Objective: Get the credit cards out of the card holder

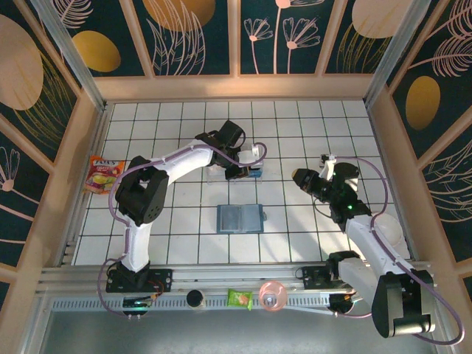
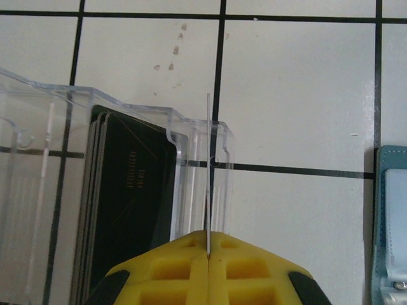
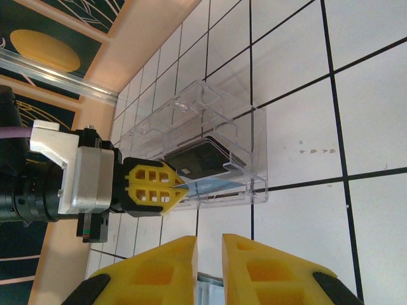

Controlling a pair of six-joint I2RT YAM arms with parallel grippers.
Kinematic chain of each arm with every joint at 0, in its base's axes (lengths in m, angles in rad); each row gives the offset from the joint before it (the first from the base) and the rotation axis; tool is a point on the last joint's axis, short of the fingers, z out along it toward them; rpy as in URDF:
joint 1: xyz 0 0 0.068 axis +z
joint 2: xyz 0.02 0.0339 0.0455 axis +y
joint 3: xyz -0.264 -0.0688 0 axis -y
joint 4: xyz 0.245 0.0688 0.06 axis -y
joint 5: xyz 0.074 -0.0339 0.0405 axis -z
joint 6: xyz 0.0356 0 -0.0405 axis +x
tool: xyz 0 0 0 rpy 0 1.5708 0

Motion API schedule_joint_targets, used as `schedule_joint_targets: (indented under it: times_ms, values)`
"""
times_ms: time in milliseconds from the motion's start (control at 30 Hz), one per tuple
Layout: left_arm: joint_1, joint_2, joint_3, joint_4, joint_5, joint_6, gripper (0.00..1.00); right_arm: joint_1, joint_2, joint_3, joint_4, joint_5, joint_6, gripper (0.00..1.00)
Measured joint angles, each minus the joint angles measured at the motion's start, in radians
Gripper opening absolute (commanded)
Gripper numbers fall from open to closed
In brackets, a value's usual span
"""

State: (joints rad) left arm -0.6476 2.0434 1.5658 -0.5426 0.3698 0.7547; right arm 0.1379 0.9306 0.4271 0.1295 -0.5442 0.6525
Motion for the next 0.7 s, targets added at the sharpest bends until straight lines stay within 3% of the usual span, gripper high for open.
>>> schedule_joint_targets:
  times_ms: [367, 400, 467, 600, 700]
  values:
    - [0.000, 0.036, 0.017, 0.000, -0.026, -0.017, 0.00, 0.000, 0.000, 0.000, 0.001, -0.002, 0.000, 0.18]
    - [0.000, 0.037, 0.017, 0.000, -0.030, -0.019, 0.05, 0.000, 0.000, 0.000, 0.001, -0.003, 0.000, 0.18]
    - [0.000, 0.037, 0.017, 0.001, -0.039, -0.032, 0.27, 0.000, 0.000, 0.000, 0.001, -0.005, 0.000, 0.18]
    - [-0.001, 0.037, 0.024, 0.007, -0.047, -0.069, 0.37, 0.000, 0.000, 0.000, 0.001, -0.007, 0.000, 0.20]
    - [-0.001, 0.037, 0.040, 0.016, -0.046, -0.096, 0.38, 0.000, 0.000, 0.000, 0.001, -0.008, 0.001, 0.25]
